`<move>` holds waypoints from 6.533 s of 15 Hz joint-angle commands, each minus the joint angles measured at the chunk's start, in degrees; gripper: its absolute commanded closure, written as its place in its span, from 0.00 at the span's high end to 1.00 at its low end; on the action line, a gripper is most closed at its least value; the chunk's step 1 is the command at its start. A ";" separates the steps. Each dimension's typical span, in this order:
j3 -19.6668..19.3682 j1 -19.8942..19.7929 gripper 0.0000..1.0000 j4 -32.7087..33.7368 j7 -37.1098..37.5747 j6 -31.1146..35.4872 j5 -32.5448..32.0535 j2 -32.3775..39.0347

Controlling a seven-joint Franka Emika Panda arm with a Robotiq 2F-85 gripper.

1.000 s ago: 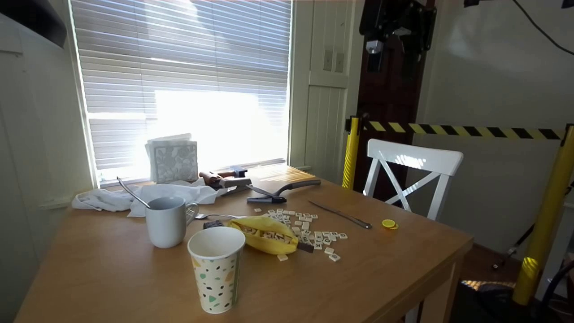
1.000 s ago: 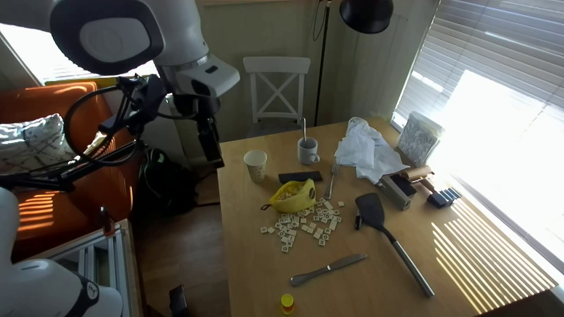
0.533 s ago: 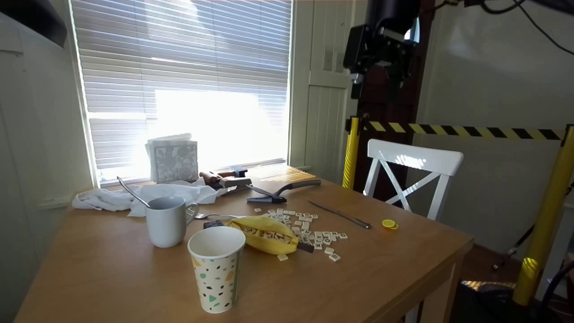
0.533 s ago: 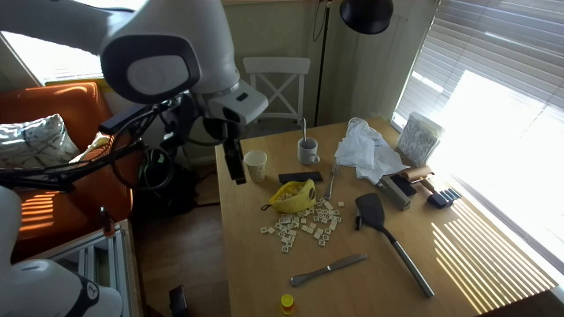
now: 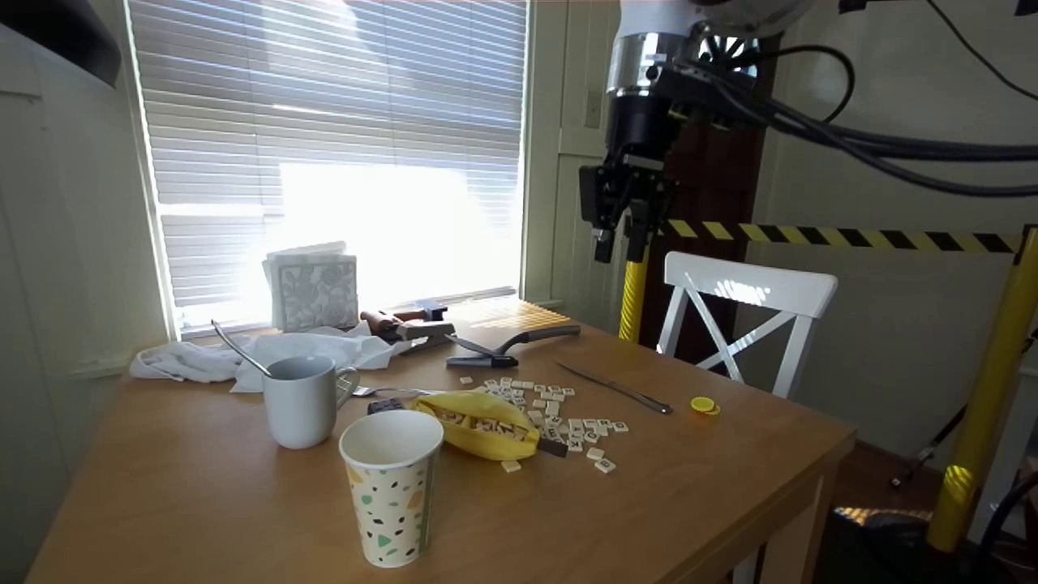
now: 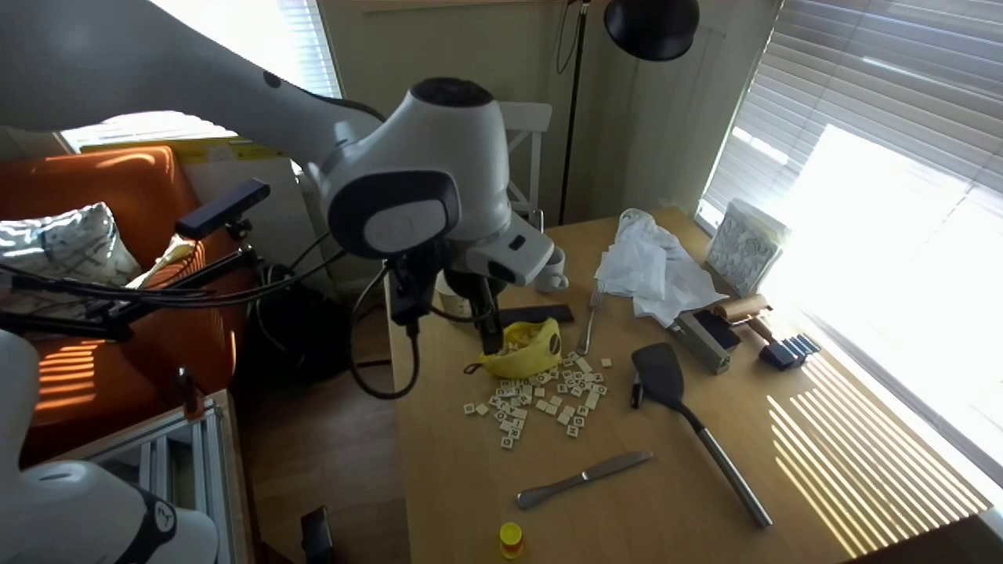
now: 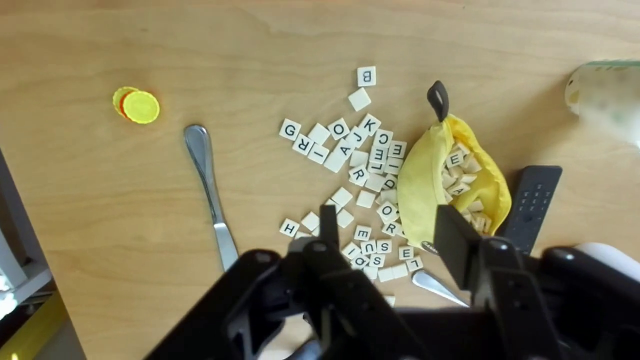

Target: Move the letter 'V' to the right then put it in the banana bag.

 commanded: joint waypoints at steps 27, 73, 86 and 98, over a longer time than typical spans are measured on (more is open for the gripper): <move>1.78 -2.38 0.00 8.54 -32.27 16.35 6.80 30.20; 1.67 -8.72 0.00 18.33 -28.40 23.17 5.40 43.33; -0.39 -10.46 0.00 15.88 -19.77 22.85 9.41 42.63; -1.40 -10.81 0.00 13.44 -14.39 23.32 11.50 40.99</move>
